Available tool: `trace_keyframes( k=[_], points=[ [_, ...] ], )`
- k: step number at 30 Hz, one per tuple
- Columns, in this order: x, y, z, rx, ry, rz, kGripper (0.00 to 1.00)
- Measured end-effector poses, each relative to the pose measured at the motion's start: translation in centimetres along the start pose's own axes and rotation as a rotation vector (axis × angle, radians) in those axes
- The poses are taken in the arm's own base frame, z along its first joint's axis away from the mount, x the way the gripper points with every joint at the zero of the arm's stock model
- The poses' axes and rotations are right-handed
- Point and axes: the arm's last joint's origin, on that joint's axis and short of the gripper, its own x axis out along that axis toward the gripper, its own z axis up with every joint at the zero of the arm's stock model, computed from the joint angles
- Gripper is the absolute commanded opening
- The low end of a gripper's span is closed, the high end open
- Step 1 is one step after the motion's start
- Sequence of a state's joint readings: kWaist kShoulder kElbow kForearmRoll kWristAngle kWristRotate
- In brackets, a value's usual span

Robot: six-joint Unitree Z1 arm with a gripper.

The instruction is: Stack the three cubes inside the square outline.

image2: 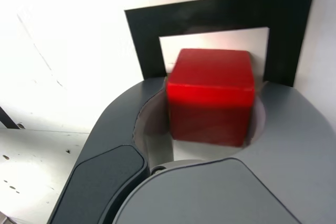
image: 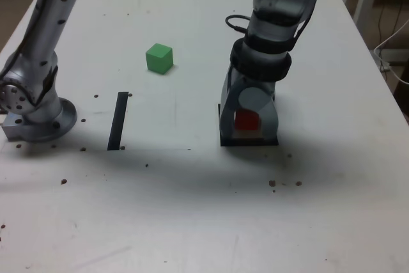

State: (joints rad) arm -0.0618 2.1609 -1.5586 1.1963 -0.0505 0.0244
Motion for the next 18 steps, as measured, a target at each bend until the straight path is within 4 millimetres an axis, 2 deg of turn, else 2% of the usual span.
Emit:
trace_keyframes(
  k=[7, 11, 14, 18],
  points=[
    [-0.1, 0.6, -0.6, -0.016, 0.002, 0.004, 0.99],
    [-1.4, 1.2, -1.5, -0.031, -0.031, 0.038, 0.99],
    [-2.9, 2.1, -2.5, -0.051, -0.064, 0.072, 0.99],
    [-3.9, 3.6, -3.1, -0.054, -0.083, 0.091, 0.99]
  ],
)
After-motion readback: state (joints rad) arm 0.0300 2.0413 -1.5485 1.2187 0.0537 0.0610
